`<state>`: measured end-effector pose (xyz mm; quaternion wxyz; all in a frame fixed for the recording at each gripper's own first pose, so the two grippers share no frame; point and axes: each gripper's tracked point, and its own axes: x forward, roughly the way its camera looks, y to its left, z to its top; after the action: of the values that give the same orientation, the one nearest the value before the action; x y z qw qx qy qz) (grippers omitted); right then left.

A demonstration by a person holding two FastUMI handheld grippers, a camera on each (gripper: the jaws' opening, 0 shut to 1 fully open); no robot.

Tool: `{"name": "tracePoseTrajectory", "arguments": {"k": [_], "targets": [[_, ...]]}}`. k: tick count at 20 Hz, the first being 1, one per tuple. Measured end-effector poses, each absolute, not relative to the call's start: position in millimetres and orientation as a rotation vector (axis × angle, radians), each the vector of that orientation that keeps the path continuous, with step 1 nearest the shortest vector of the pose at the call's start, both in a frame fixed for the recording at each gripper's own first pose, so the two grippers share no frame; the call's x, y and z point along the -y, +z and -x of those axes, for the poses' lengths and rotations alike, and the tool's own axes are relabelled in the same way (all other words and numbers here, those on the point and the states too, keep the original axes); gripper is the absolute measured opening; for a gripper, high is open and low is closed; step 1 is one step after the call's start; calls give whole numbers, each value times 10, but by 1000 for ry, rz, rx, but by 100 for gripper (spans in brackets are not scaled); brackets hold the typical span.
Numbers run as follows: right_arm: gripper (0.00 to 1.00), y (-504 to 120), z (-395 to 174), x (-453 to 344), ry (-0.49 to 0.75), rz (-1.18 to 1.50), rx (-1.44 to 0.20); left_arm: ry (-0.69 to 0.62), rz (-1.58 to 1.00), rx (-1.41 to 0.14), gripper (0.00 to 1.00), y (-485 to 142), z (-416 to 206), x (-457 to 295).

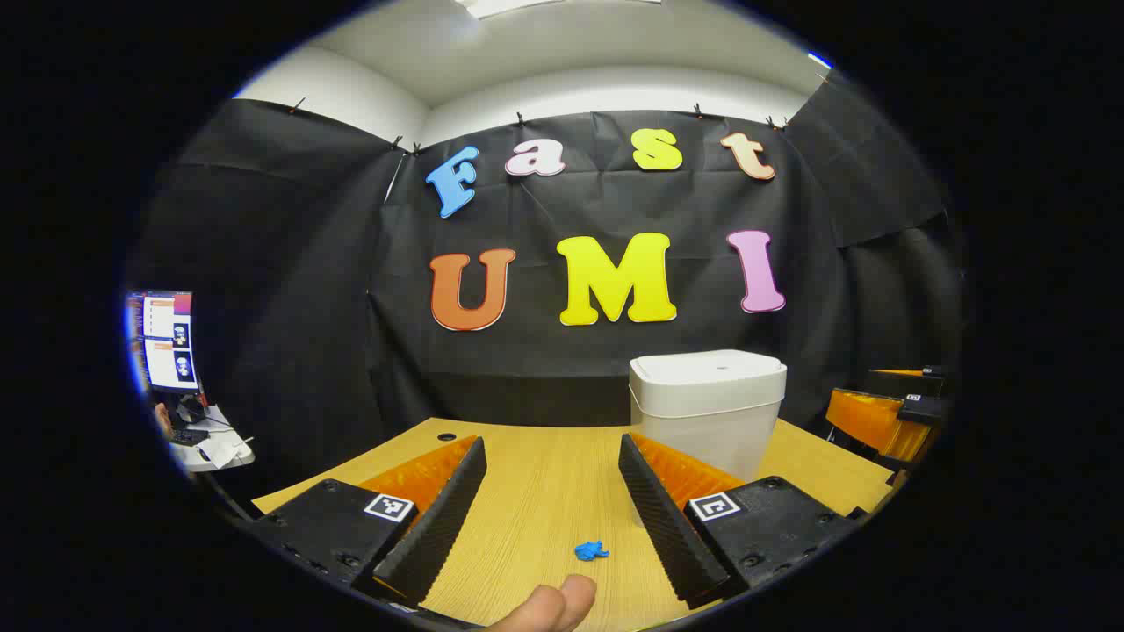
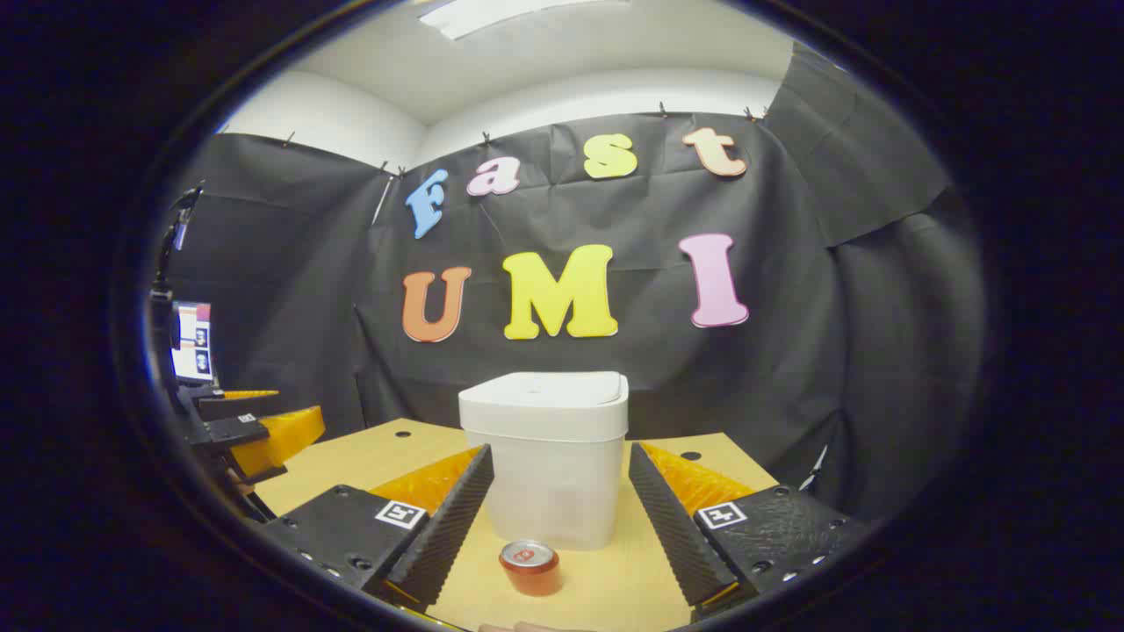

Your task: Press the lid of the desktop garbage bin to open it, pick up the crumpled paper on the desktop and throw it into the bin, then pick up the pop can on the desktop and drop it into the bin, and finally close the garbage bin lid.

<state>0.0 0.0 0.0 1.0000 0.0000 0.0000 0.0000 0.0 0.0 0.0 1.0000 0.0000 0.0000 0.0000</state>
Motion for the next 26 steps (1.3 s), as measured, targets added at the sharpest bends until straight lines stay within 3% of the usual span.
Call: {"name": "tracePoseTrajectory", "arguments": {"k": [4, 13, 14, 17, 19, 23, 26], "targets": [[96, -3, -69, -25, -15, -16, -25, -60, 16, -10, 98, -68, 77, 63], [98, 87, -26, -22, -42, 24, -22, -35, 52, -25, 98, -99, 57, -80], [93, 73, -34, -22, -41, 25, -25, -44, 55, -28, 98, -123, 57, -52], [93, 38, -41, -18, -39, 20, -39, -65, 57, -42, 98, -146, 54, 17], [98, 54, -67, 7, -43, 21, -43, -64, 54, -40, 98, -147, 45, 7], [95, 99, -177, 78, -53, -8, -64, -65, 52, -57, 98, -205, 12, 17], [83, 223, -364, 42, -25, -71, -105, -62, 41, -66, 98, -262, -46, 25]]}}
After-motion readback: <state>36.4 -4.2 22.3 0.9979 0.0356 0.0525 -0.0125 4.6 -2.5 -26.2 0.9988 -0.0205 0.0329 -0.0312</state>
